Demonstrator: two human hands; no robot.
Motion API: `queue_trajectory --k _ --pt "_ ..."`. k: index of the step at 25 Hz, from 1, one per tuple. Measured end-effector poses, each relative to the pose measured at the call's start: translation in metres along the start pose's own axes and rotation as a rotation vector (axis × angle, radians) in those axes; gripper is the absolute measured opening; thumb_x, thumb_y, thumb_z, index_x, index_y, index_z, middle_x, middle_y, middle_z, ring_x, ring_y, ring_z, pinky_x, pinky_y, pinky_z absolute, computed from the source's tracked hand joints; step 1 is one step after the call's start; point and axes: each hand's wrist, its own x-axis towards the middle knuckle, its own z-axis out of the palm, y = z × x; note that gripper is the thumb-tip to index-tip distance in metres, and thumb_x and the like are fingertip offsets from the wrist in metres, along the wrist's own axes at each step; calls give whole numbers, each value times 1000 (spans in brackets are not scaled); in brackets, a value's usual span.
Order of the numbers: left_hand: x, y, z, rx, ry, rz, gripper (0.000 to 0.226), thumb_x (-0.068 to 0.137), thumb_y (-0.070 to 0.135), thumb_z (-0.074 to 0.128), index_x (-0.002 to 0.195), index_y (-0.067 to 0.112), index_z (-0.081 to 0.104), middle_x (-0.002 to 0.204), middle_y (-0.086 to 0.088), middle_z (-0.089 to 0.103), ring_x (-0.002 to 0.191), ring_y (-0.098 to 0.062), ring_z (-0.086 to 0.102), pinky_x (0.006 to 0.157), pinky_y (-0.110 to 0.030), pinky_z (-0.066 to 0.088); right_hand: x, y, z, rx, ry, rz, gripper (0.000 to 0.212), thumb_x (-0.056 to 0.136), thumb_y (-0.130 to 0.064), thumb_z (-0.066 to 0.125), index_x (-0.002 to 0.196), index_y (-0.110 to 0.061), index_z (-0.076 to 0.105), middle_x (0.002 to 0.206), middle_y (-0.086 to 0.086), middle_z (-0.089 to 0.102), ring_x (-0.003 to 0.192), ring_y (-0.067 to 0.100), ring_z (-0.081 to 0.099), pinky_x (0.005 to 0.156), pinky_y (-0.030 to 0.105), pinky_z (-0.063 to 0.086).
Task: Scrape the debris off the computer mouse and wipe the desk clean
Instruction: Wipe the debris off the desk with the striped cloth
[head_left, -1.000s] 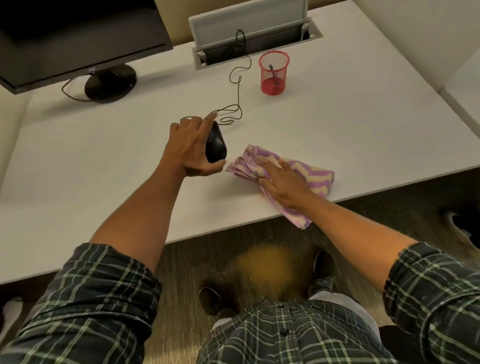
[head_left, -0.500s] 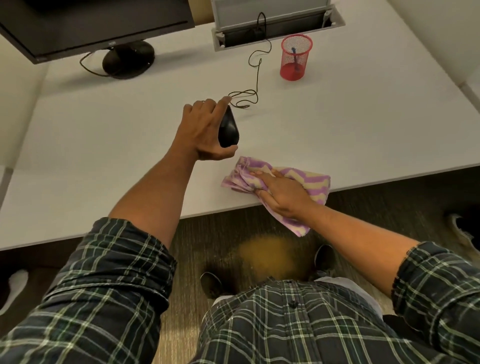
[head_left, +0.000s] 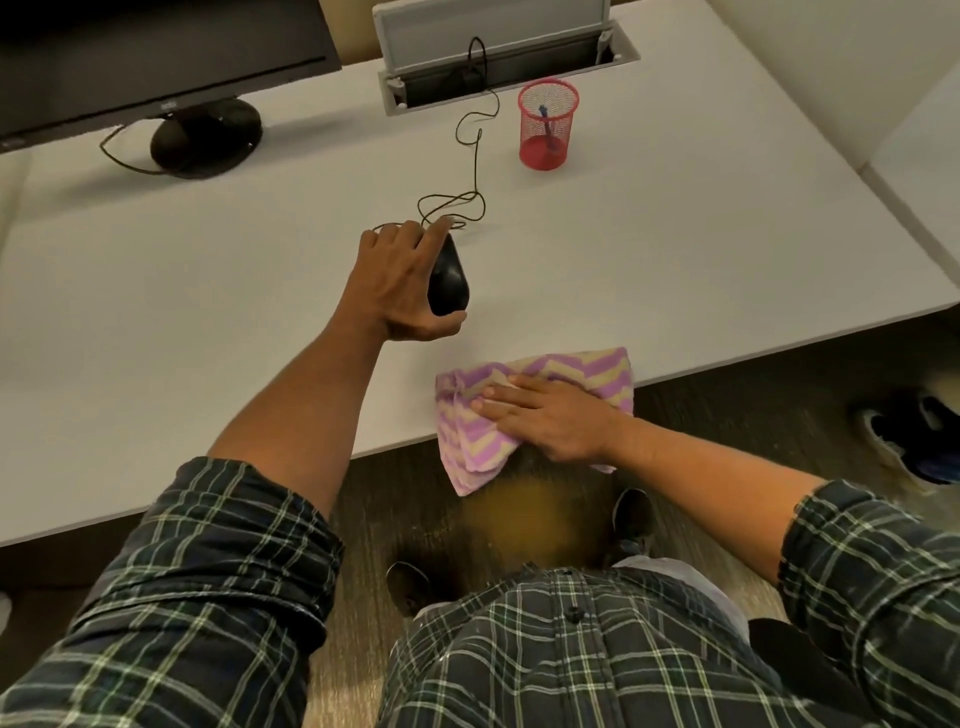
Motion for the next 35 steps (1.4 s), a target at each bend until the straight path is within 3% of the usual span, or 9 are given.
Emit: queue_trajectory --k 5,7,10,14,17,22,27,30,35 --pt "6 15 3 -2 -20 17 106 65 74 55 151 17 31 125 -14 56 111 -38 52 98 -48 36 -1 21 -5 8 -252 -218 46 105 -24 38 151 -15 40 162 3 28 152 21 16 124 42 16" --pt "9 17 2 -17 -3 16 106 65 73 55 151 16 32 125 -13 56 110 -37 53 98 -48 36 -28 24 7 43 -419 -64 44 103 -45 41 139 -23 55 153 2 44 144 21 34 118 45 28" --pt "11 17 5 -26 26 46 105 66 74 56 151 16 31 128 -15 55 111 -38 52 98 -50 37 -79 46 -2 52 -450 566 68 75 -87 46 119 -38 62 138 -11 55 128 20 50 108 45 40" --pt "12 20 11 -33 11 37 108 63 74 55 151 16 32 125 -15 55 112 -39 52 99 -51 36 -134 83 3 152 -453 919 56 79 -68 62 119 -29 61 142 3 54 126 21 50 105 36 40" --pt "14 24 11 -32 -4 47 108 64 73 57 151 16 31 125 -15 55 112 -40 52 98 -51 36 -168 109 23 440 -183 1404 72 91 -42 59 150 -8 36 159 15 32 145 26 31 119 31 24" --pt "16 29 12 -29 -16 78 107 64 73 56 151 17 31 123 -14 55 108 -38 52 97 -50 37 -236 95 -4 16 -352 1430 39 97 -30 43 131 -15 53 126 13 65 120 30 58 107 46 39" --pt "20 36 22 -17 -51 124 107 64 74 57 151 17 30 123 -15 54 105 -37 52 94 -50 39 -294 102 -8 181 362 1640 22 99 -35 35 107 -22 51 97 15 69 81 39 67 73 48 52" --pt "23 40 27 -26 -64 144 108 65 75 57 151 17 29 123 -14 54 105 -36 52 94 -49 39 -334 108 24 136 20 1689 39 92 -43 38 112 -21 63 109 16 69 92 39 67 80 49 55" --pt "26 48 36 -22 -120 154 109 64 76 55 152 18 27 121 -13 55 104 -35 52 95 -49 38 -377 118 67 233 47 1842 37 80 -40 35 110 -28 54 98 13 66 85 40 62 75 50 54"
